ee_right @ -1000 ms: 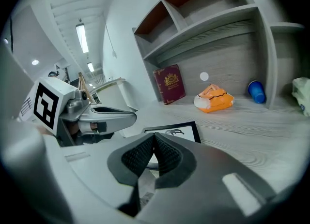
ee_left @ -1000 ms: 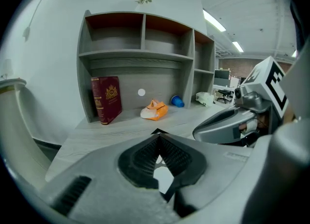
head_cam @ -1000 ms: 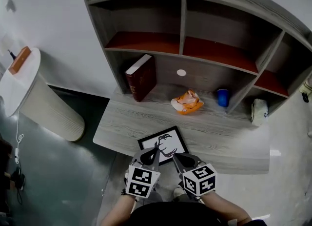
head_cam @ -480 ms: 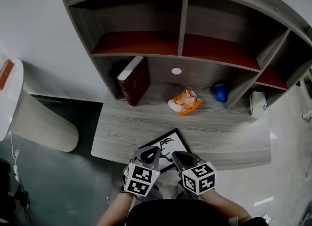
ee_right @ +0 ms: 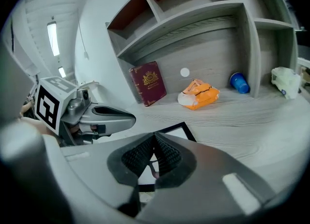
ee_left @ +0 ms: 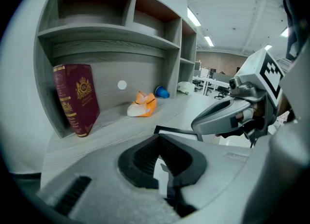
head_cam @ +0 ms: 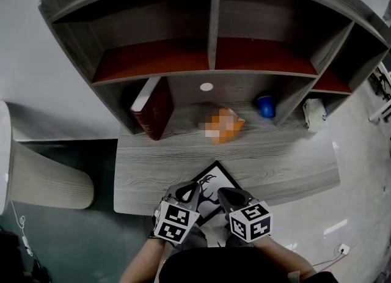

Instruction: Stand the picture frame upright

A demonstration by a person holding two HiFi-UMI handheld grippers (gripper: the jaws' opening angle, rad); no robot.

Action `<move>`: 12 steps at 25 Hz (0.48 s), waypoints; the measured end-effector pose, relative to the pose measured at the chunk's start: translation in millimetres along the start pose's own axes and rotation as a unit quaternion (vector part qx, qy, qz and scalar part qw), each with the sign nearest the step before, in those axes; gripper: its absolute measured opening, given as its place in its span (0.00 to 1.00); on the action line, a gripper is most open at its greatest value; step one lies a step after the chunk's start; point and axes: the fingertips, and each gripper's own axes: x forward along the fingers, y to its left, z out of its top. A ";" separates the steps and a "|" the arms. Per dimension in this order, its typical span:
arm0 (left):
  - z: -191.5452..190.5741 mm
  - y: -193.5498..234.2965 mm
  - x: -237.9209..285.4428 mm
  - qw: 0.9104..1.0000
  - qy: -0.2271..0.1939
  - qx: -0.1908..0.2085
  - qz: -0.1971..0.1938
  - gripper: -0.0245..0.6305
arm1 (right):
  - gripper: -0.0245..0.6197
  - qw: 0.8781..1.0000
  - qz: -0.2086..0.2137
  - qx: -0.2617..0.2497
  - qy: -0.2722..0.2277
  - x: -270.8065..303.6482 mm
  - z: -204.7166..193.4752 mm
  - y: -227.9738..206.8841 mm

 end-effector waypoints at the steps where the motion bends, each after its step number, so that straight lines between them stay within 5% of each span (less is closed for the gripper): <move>1: -2.4 0.6 2.4 1.000 0.003 0.002 -0.008 0.03 | 0.04 1.000 -0.006 0.006 -0.001 0.9 -0.9 -0.6; 12: -11.8 -1.7 20.1 0.995 0.028 0.064 -0.066 0.04 | 0.04 0.996 -0.066 0.063 -0.008 -1.3 -16.9 -11.4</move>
